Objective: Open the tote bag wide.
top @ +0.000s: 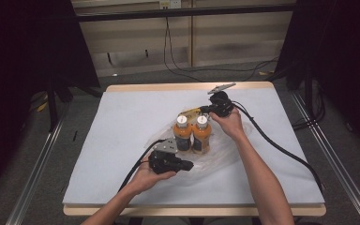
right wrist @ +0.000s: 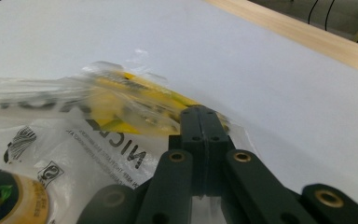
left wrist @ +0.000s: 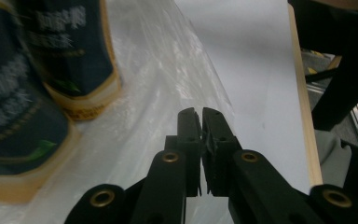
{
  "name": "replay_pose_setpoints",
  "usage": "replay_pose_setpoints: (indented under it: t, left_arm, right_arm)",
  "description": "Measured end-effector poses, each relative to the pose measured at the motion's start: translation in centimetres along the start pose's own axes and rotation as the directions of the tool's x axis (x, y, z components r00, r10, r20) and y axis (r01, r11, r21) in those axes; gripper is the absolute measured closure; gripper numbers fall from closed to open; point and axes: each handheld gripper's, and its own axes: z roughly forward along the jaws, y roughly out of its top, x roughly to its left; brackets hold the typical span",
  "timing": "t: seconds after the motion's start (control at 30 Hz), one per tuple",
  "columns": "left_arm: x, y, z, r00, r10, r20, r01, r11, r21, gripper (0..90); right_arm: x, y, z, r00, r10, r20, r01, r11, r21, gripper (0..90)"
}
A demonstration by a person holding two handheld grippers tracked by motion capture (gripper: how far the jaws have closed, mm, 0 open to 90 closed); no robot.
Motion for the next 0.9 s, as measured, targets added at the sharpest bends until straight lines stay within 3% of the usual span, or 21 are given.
replay_pose_setpoints:
  t: [0.27,0.4,0.5,0.6,0.73,0.9]
  left_arm:
    - [0.5,0.0,-1.9,0.9939,-0.030,-0.106,0.026,0.9987,-0.043,71.2]
    - [0.7,-0.2,-2.8,0.9891,-0.039,-0.142,0.030,0.9975,-0.064,61.9]
    - [0.9,-0.3,-3.2,0.9835,-0.070,-0.167,0.057,0.9947,-0.086,45.3]
    - [1.2,-0.3,-3.8,0.9808,-0.079,-0.178,0.063,0.9937,-0.093,36.3]
    - [1.4,-0.4,-4.7,0.9678,-0.097,-0.232,0.072,0.9910,-0.113,25.3]
    - [1.1,-0.8,-6.1,0.9576,-0.098,-0.271,0.065,0.9895,-0.129,17.6]
  right_arm:
    - [1.2,-0.6,-2.8,0.9993,-0.037,0.002,0.037,0.999,-0.025,89.4]
    - [1.8,-1.4,-4.4,0.9993,-0.038,0.007,0.038,0.998,-0.044,79.5]
    - [2.2,-1.8,-5.7,0.9995,-0.028,-0.010,0.028,0.997,-0.074,73.4]
    - [2.5,-2.4,-7.0,0.9995,-0.031,-0.010,0.030,0.996,-0.090,64.2]
    - [2.8,-3.2,-8.7,0.9996,-0.022,-0.019,0.020,0.993,-0.113,52.8]
    - [3.7,-4.3,-10.9,0.9994,-0.032,0.013,0.034,0.990,-0.136,39.0]
